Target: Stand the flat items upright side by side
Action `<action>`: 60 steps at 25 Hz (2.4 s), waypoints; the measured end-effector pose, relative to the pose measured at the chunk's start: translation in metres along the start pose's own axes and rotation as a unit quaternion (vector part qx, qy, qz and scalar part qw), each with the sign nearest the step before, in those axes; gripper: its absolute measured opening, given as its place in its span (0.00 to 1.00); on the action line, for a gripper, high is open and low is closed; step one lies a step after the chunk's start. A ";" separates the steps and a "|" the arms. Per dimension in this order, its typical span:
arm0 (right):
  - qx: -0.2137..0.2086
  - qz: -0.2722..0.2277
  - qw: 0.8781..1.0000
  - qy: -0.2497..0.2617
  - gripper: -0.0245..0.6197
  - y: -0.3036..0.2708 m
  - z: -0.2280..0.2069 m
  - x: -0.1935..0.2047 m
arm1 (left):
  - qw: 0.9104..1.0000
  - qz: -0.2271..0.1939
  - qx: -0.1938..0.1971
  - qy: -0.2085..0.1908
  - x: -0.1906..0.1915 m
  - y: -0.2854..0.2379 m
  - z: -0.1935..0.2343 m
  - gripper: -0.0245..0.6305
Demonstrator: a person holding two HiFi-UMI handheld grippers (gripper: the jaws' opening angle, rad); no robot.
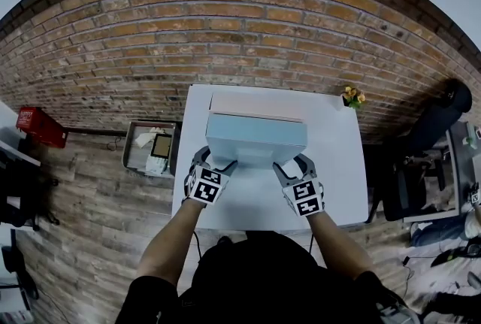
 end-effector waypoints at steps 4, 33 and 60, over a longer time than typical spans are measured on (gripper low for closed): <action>0.006 0.005 1.000 0.004 0.42 -0.002 -0.002 0.004 | 1.000 0.004 -0.002 -0.002 0.001 0.001 0.001 0.64; -0.020 0.030 0.998 -0.059 0.54 -0.002 -0.025 0.030 | 1.000 0.002 -0.006 -0.007 0.008 0.011 0.004 0.64; 0.008 0.013 0.989 -0.150 0.50 0.080 0.031 0.079 | 0.997 -0.062 0.019 0.048 0.038 0.103 -0.015 0.58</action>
Point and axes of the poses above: the fingertips, and each gripper's own axes: y backward along the fingers, z to its left, x out of its underside, the point moved 2 cm from there along y, backward along the fingers, and after that the axes turned 9 degrees about z, right-handed, at the moved point
